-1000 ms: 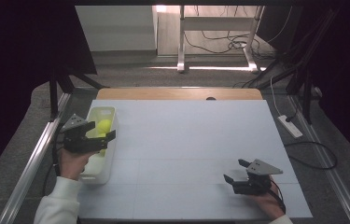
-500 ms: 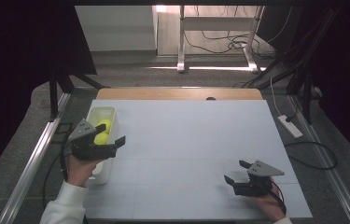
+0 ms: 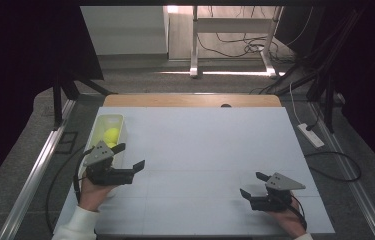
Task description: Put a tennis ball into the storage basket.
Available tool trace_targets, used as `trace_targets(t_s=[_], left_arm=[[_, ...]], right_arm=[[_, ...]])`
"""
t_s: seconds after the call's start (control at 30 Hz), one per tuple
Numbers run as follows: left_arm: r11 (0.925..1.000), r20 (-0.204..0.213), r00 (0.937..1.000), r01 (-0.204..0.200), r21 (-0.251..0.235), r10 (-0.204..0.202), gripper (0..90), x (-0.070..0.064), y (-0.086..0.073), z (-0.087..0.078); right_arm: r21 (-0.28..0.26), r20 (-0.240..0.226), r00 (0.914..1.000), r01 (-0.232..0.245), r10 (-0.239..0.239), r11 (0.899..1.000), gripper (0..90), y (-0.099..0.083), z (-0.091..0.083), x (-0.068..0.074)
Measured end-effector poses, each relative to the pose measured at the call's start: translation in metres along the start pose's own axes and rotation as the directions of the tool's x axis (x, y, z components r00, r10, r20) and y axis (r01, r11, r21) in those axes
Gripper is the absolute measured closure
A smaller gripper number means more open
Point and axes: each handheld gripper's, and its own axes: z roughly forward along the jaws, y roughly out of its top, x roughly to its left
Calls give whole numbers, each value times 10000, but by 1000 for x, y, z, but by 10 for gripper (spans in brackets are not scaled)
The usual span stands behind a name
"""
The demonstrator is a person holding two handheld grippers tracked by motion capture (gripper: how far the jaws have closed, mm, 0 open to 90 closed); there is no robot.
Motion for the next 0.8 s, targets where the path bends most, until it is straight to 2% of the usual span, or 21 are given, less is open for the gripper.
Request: trace_targets(t_s=[0.13,0.2,0.43,0.5,0.67,0.73,0.8], left_arm=[[9999,189,9997,-159,18,159,103,-10,-11,0],[9992,198,9990,-391,9,391,104,-17,-21,-1],[9967,255,9964,-812,-43,813,103,-28,-40,-2],[9961,449,9952,-880,89,875,104,-30,-47,-2],[9958,415,9955,-866,302,853,105,-32,-60,0],[9919,218,9922,-1234,295,1228,120,-37,-64,-1],[9906,287,9906,-1345,246,1338,122,-39,-66,-2]], right_arm=[[1,-41,10000,24,-24,10000,156,0,0,1],[24,10,10000,37,-37,10000,156,0,0,2],[23,-11,10000,19,-19,10000,156,0,1,2],[20,-56,10000,9,-9,10000,156,0,1,3],[23,-120,9998,126,-126,9999,156,1,2,3],[35,-124,9998,122,-122,9999,156,0,3,4],[38,-124,9998,128,-127,9999,156,0,3,4]])
